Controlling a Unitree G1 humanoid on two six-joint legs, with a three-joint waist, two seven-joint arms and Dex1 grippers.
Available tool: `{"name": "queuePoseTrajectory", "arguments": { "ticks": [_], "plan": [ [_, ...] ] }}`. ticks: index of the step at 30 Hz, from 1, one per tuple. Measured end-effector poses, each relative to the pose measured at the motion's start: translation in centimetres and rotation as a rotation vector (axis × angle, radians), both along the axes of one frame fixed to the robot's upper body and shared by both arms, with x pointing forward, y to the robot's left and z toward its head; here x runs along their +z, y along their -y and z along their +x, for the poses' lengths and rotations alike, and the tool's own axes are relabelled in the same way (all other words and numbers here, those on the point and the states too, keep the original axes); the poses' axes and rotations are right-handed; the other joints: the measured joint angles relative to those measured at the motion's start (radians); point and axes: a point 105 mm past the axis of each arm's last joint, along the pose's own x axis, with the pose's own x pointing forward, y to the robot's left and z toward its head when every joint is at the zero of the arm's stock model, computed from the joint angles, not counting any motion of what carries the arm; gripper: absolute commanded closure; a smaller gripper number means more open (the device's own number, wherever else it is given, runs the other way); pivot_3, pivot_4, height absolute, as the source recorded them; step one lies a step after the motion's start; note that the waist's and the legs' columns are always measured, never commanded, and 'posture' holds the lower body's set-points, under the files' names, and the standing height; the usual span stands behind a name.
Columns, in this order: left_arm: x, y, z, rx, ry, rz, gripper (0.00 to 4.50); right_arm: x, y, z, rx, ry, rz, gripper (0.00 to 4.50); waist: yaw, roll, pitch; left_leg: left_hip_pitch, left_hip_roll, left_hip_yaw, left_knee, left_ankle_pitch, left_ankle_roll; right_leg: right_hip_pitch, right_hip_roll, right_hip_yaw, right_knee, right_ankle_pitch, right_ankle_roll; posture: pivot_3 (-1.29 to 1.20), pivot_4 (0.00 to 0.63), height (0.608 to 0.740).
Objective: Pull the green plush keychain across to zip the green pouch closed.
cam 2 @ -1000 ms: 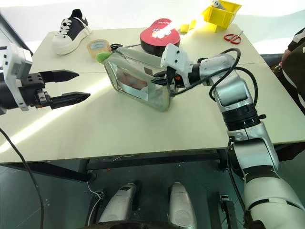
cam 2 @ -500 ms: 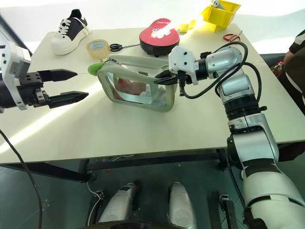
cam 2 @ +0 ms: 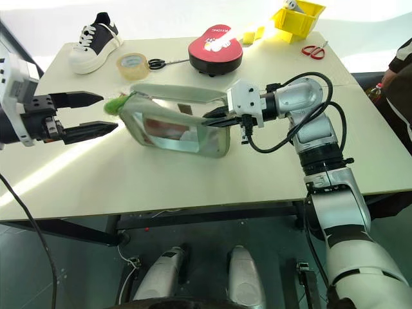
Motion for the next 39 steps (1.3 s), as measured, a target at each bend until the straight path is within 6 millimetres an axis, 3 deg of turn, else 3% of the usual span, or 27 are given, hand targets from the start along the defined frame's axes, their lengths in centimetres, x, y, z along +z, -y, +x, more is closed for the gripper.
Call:
{"name": "queuePoseTrajectory", "arguments": {
  "ticks": [10, 19, 23, 28, 34, 37, 39],
  "plan": [
    [-0.7, -0.2, -0.1, 0.011, -0.020, 0.020, 0.00, -0.9, 0.2, 0.5, -0.049, -0.019, 0.007, 4.48, 0.003, 0.000, 0.000, 0.000, 0.000, 0.000, 0.000, 0.000, 0.000, 0.001, 0.000, 0.000, 0.000, 0.000, 0.000, 0.00, 0.150, 0.740],
    [1.1, -4.5, 0.0, 0.152, 0.004, 0.092, 0.00, -1.6, 1.0, -2.2, -0.065, -0.237, -0.025, 4.48, 0.003, 0.000, 0.000, 0.001, 0.000, 0.000, 0.000, 0.000, 0.000, 0.001, 0.000, 0.000, 0.000, 0.000, 0.000, 0.00, 0.150, 0.740],
    [-0.5, -4.0, -0.9, 0.103, -0.080, 0.102, 0.00, -1.4, 0.7, -2.4, -0.087, -0.290, -0.017, 4.48, 0.003, 0.000, 0.000, 0.000, 0.001, 0.000, 0.000, 0.000, 0.000, 0.001, 0.000, 0.000, 0.000, 0.000, 0.000, 0.00, 0.150, 0.740],
    [-0.6, -2.8, -2.3, 0.049, -0.125, 0.082, 0.00, -1.4, 0.7, -2.2, -0.102, -0.282, -0.011, 4.48, 0.002, 0.000, 0.000, 0.001, 0.001, 0.000, 0.000, 0.000, 0.000, 0.001, 0.000, 0.000, 0.000, 0.000, 0.000, 0.00, 0.150, 0.740],
    [-5.0, -4.2, -1.5, 0.104, -0.179, 0.235, 0.00, -1.3, 0.7, -2.0, -0.117, -0.278, -0.003, 4.48, 0.004, 0.000, 0.000, 0.001, 0.001, 0.001, 0.000, 0.000, 0.000, 0.001, 0.000, 0.000, 0.000, 0.000, -0.001, 0.00, 0.150, 0.740],
    [-5.6, -4.5, -0.2, 0.137, -0.136, 0.217, 0.86, -1.3, 0.6, -2.1, -0.117, -0.273, 0.000, 4.50, 0.007, 0.000, 0.000, 0.001, 0.001, 0.001, 0.000, 0.000, 0.000, 0.001, 0.000, 0.000, 0.000, 0.000, -0.001, 0.00, 0.150, 0.740],
    [-5.9, -4.4, 0.5, 0.140, -0.135, 0.184, 1.84, -1.3, 0.5, -2.1, -0.117, -0.271, 0.002, 4.50, 0.005, 0.000, 0.000, 0.000, 0.001, 0.001, 0.000, 0.000, 0.000, 0.001, 0.000, 0.000, -0.001, 0.000, -0.001, 0.00, 0.150, 0.740]
  ]
}}
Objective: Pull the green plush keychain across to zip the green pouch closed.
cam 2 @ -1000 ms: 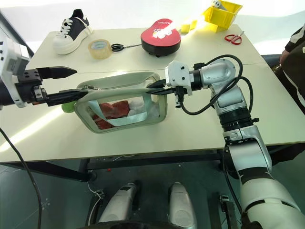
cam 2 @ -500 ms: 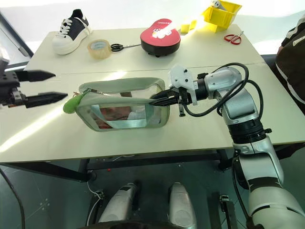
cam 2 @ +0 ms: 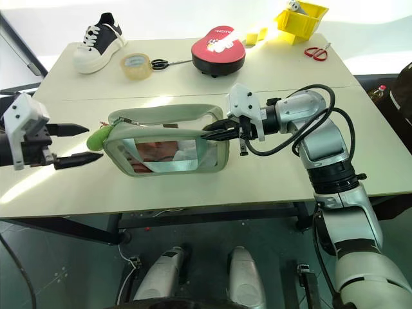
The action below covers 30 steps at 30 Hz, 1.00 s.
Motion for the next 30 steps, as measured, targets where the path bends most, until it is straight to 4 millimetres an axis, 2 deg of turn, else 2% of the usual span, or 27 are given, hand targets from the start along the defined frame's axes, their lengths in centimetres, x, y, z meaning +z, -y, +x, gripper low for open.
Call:
{"name": "queuePoseTrajectory", "arguments": {
  "ticks": [5, 9, 13, 15, 17, 19, 24, 27, 30],
  "plan": [
    [0.6, 0.1, 0.5, 0.001, 0.026, -0.020, 4.43, 0.0, -0.2, 0.0, 0.001, -0.001, 0.007, 4.50, -0.002, 0.000, 0.000, 0.000, 0.000, 0.000, 0.000, 0.000, 0.000, 0.000, 0.000, 0.000, 0.000, 0.000, 0.000, 0.00, 0.150, 0.740],
    [1.7, 0.1, 0.8, -0.004, 0.043, -0.048, 4.43, 0.0, -0.2, 0.1, -0.004, 0.002, 0.009, 4.50, -0.002, 0.000, 0.000, 0.000, 0.000, 0.000, 0.000, 0.000, 0.000, 0.000, 0.000, 0.000, 0.000, 0.000, 0.000, 0.00, 0.150, 0.740],
    [4.9, 0.6, 1.1, -0.027, 0.120, -0.090, 4.43, 0.0, -0.3, 0.1, -0.006, 0.004, 0.012, 4.50, -0.001, 0.000, 0.000, 0.000, 0.000, 0.000, 0.000, 0.000, 0.000, 0.000, 0.000, 0.000, 0.000, 0.000, 0.000, 0.00, 0.150, 0.740],
    [6.6, 1.6, 1.1, -0.071, 0.163, -0.124, 4.43, 0.0, -0.3, 0.2, -0.007, 0.010, 0.012, 4.50, 0.000, 0.000, 0.000, 0.000, -0.001, 0.000, 0.001, 0.000, 0.000, 0.000, 0.000, -0.001, 0.000, 0.000, 0.000, 0.00, 0.150, 0.740],
    [7.5, 2.9, 1.2, -0.120, 0.193, -0.145, 4.43, 0.0, -0.2, 0.3, -0.010, 0.016, 0.016, 4.50, -0.001, 0.000, 0.000, 0.000, -0.001, 0.000, 0.001, 0.000, 0.000, 0.001, 0.000, -0.001, 0.000, 0.000, 0.000, 0.00, 0.150, 0.740],
    [6.9, 4.4, 1.4, -0.169, 0.178, -0.144, 4.43, 0.0, -0.3, 0.4, -0.014, 0.015, 0.022, 4.50, -0.002, 0.000, 0.000, 0.000, -0.001, 0.000, 0.001, 0.000, 0.000, 0.001, 0.000, 0.000, 0.001, 0.000, 0.000, 0.00, 0.150, 0.740],
    [3.2, 7.0, 2.4, -0.265, 0.129, -0.015, 4.43, 0.0, -0.4, 0.5, -0.013, 0.027, 0.014, 4.50, -0.004, 0.000, 0.000, 0.000, 0.000, 0.000, 0.001, 0.000, 0.000, 0.001, 0.001, 0.000, 0.001, 0.000, 0.000, 0.00, 0.150, 0.740],
    [2.8, 6.9, 2.8, -0.275, 0.178, 0.055, 3.43, 0.0, -0.4, 0.6, -0.020, 0.035, 0.012, 4.50, -0.002, 0.000, 0.000, 0.000, 0.000, 0.000, 0.001, 0.000, 0.000, 0.001, 0.001, 0.000, 0.001, 0.000, 0.000, 0.00, 0.150, 0.740],
    [3.1, 6.3, 3.2, -0.262, 0.184, 0.050, 1.90, 0.0, -0.4, 0.6, -0.022, 0.036, 0.011, 4.50, -0.002, 0.000, 0.000, 0.000, 0.000, 0.000, 0.001, 0.000, 0.000, 0.001, 0.001, 0.000, 0.001, 0.000, 0.000, 0.00, 0.150, 0.740]
  ]
}}
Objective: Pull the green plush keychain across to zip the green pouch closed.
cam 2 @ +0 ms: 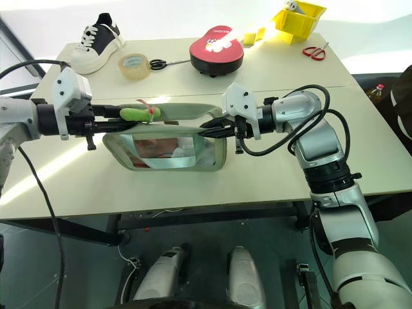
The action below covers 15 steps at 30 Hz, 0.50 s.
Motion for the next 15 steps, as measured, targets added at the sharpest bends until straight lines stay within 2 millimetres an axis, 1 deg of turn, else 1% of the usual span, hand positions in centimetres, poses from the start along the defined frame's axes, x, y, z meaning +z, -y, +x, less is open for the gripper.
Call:
{"name": "queuePoseTrajectory", "arguments": {
  "ticks": [3, 4, 7, 9, 10, 12, 15],
  "plan": [
    [1.4, -0.9, 0.7, 0.043, 0.020, -0.019, 0.25, 0.0, 0.1, 0.0, -0.003, 0.002, -0.002, 4.50, 0.000, 0.000, 0.000, 0.000, 0.000, 0.000, 0.000, 0.000, 0.000, 0.000, 0.000, 0.000, 0.000, 0.000, 0.000, 0.00, 0.150, 0.740],
    [1.9, -1.3, 0.7, 0.058, 0.028, -0.014, 0.03, 0.0, 0.1, 0.0, -0.003, 0.002, -0.002, 4.50, -0.002, 0.000, 0.000, 0.000, 0.000, 0.000, 0.000, 0.000, 0.000, 0.000, 0.000, 0.000, 0.000, 0.000, 0.000, 0.00, 0.150, 0.740],
    [3.1, -2.8, 0.1, 0.096, 0.022, -0.005, 0.03, 0.0, 0.2, 0.1, -0.011, 0.003, 0.002, 4.50, -0.006, 0.000, 0.000, 0.000, 0.000, 0.000, 0.000, 0.000, 0.000, -0.001, 0.001, 0.000, 0.001, 0.000, 0.000, 0.00, 0.150, 0.740],
    [3.5, -3.6, -0.6, 0.106, 0.001, -0.009, 0.03, 0.1, 0.2, 0.2, -0.012, 0.002, 0.002, 4.50, -0.006, 0.000, 0.000, 0.000, 0.000, 0.000, 0.000, 0.000, 0.000, -0.001, 0.001, 0.000, 0.001, 0.000, 0.000, 0.00, 0.150, 0.740],
    [3.2, -4.1, -1.2, 0.113, -0.028, -0.003, 0.03, 0.1, 0.2, 0.2, -0.012, 0.001, 0.001, 4.50, -0.008, 0.000, 0.000, 0.000, 0.001, 0.000, 0.000, 0.000, 0.000, -0.001, 0.001, 0.000, 0.001, 0.000, 0.000, 0.00, 0.150, 0.740],
    [2.0, -4.6, -2.2, 0.114, -0.095, 0.003, 0.03, 0.1, 0.4, 0.3, -0.019, -0.001, -0.003, 4.50, -0.009, 0.000, 0.000, 0.000, 0.001, 0.000, 0.000, 0.000, 0.000, 0.000, 0.001, 0.000, 0.001, 0.000, 0.000, 0.00, 0.150, 0.740],
    [-1.0, -4.1, -3.2, 0.099, -0.195, 0.015, 0.03, 0.1, 0.5, 0.4, -0.020, 0.002, -0.002, 4.50, -0.003, 0.000, 0.000, 0.000, 0.002, -0.001, 0.000, 0.000, 0.000, 0.000, 0.001, 0.000, 0.001, 0.000, 0.000, 0.00, 0.150, 0.740]
  ]
}}
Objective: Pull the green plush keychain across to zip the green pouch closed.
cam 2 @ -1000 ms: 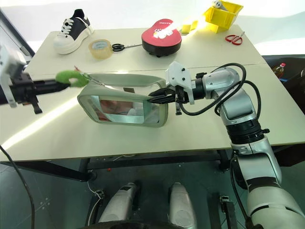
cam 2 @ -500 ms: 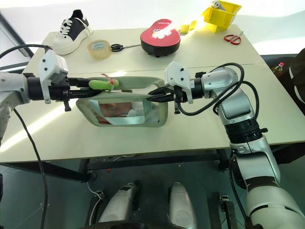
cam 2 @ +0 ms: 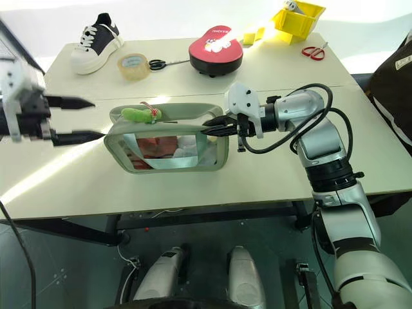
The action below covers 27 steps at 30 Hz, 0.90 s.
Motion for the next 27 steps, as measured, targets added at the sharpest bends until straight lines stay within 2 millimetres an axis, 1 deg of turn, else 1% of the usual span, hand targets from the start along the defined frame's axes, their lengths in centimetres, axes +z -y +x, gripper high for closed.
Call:
{"name": "queuePoseTrajectory", "arguments": {
  "ticks": [2, 3, 5, 8, 11, 12, 13, 15, 17, 18, 20, 22, 24, 27],
  "plan": [
    [-2.0, 0.6, -0.6, -0.018, -0.046, 0.019, 0.03, 0.1, 0.0, 0.1, -0.001, 0.003, 0.000, 4.50, 0.002, 0.000, 0.000, 0.000, 0.001, 0.000, 0.000, 0.000, 0.000, 0.000, 0.000, 0.000, 0.000, 0.000, 0.000, 0.00, 0.150, 0.740],
    [-2.7, 0.8, -0.7, -0.024, -0.050, 0.031, 0.27, 0.2, 0.0, 0.1, 0.001, 0.004, -0.001, 4.50, 0.003, 0.000, 0.000, 0.000, 0.001, 0.000, 0.000, 0.000, 0.000, 0.000, 0.000, 0.000, 0.000, 0.000, 0.000, 0.00, 0.150, 0.740],
    [-3.1, 1.0, -0.1, -0.004, -0.005, 0.034, 0.94, 0.2, 0.0, 0.1, 0.007, 0.002, -0.005, 4.50, 0.005, 0.000, 0.000, 0.000, 0.001, 0.000, 0.000, 0.000, 0.000, 0.000, 0.001, 0.000, 0.000, 0.000, 0.000, 0.00, 0.150, 0.740],
    [-3.3, 0.8, 1.2, 0.042, 0.048, 0.030, 2.47, 0.3, -0.2, 0.0, 0.014, 0.004, -0.007, 4.50, 0.004, 0.000, 0.000, 0.000, 0.001, 0.000, 0.000, 0.000, 0.000, 0.000, 0.001, 0.000, -0.001, 0.000, 0.000, 0.00, 0.150, 0.740],
    [-3.5, 0.7, 1.4, 0.048, 0.055, 0.030, 4.02, 0.3, -0.2, 0.0, 0.015, 0.003, -0.006, 4.50, 0.001, 0.000, 0.000, 0.000, 0.002, 0.001, -0.001, 0.000, 0.000, -0.001, 0.002, 0.001, -0.001, 0.000, -0.001, 0.00, 0.150, 0.740],
    [-3.5, 0.7, 1.5, 0.047, 0.054, 0.027, 4.44, 0.3, -0.2, 0.0, 0.014, 0.001, -0.006, 4.50, 0.002, 0.000, 0.000, 0.000, 0.003, 0.001, -0.001, 0.000, 0.000, -0.001, 0.003, 0.001, -0.001, 0.000, -0.001, 0.00, 0.150, 0.740],
    [-3.6, 0.8, 1.5, 0.047, 0.054, 0.024, 4.44, 0.2, -0.2, 0.0, 0.013, -0.002, -0.007, 4.50, 0.002, 0.000, 0.000, 0.000, 0.004, 0.001, -0.001, 0.000, 0.000, -0.001, 0.004, 0.001, -0.001, 0.001, -0.001, 0.00, 0.150, 0.740],
    [-3.6, 0.8, 1.5, 0.047, 0.054, 0.023, 4.50, 0.2, -0.2, 0.1, 0.010, -0.013, -0.006, 3.64, 0.003, 0.000, 0.000, 0.000, 0.005, 0.001, -0.001, 0.000, 0.000, -0.001, 0.005, 0.001, -0.001, 0.001, -0.002, 0.00, 0.150, 0.740],
    [-3.6, 0.7, 1.5, 0.051, 0.053, 0.021, 4.50, 0.1, -0.3, 0.1, 0.009, -0.024, -0.002, 2.94, 0.002, 0.000, 0.000, 0.000, 0.005, 0.001, -0.001, 0.000, 0.000, -0.001, 0.005, 0.000, -0.001, 0.001, -0.002, 0.00, 0.150, 0.740],
    [-3.6, 0.7, 1.6, 0.053, 0.052, 0.021, 4.50, 0.1, -0.3, 0.0, 0.008, -0.031, -0.003, 2.40, 0.002, 0.000, 0.000, 0.000, 0.005, 0.001, -0.001, 0.000, 0.000, -0.001, 0.005, 0.001, -0.001, 0.001, -0.002, 0.00, 0.150, 0.740],
    [-3.6, 0.6, 1.5, 0.047, 0.049, 0.026, 4.50, 0.2, -0.3, 0.0, 0.008, -0.031, -0.004, 1.51, 0.002, 0.000, 0.000, 0.000, 0.005, 0.001, -0.001, 0.000, 0.000, -0.001, 0.005, 0.000, -0.002, 0.001, -0.003, 0.00, 0.150, 0.740],
    [-3.5, 0.5, 1.4, 0.040, 0.055, 0.040, 4.50, 0.6, -0.4, 0.2, 0.003, -0.020, -0.001, 0.43, 0.001, 0.000, 0.000, 0.000, 0.006, 0.001, -0.001, 0.000, 0.000, -0.001, 0.005, 0.000, -0.001, 0.002, -0.003, 0.00, 0.150, 0.740],
    [-3.4, 0.4, 1.4, 0.041, 0.058, 0.048, 4.50, 2.1, -0.9, 0.6, -0.014, -0.008, 0.037, 0.43, -0.001, 0.000, 0.000, 0.000, 0.006, 0.001, -0.001, 0.000, 0.000, -0.002, 0.005, 0.001, -0.001, 0.002, -0.003, 0.00, 0.150, 0.740],
    [-3.4, 0.3, 1.4, 0.043, 0.059, 0.055, 4.50, 5.4, -3.0, 0.3, 0.013, 0.028, 0.156, 0.43, -0.004, 0.000, 0.000, 0.000, 0.008, 0.001, -0.002, 0.000, 0.000, -0.003, 0.007, 0.001, -0.001, 0.002, -0.004, 0.00, 0.150, 0.740]
  ]
}}
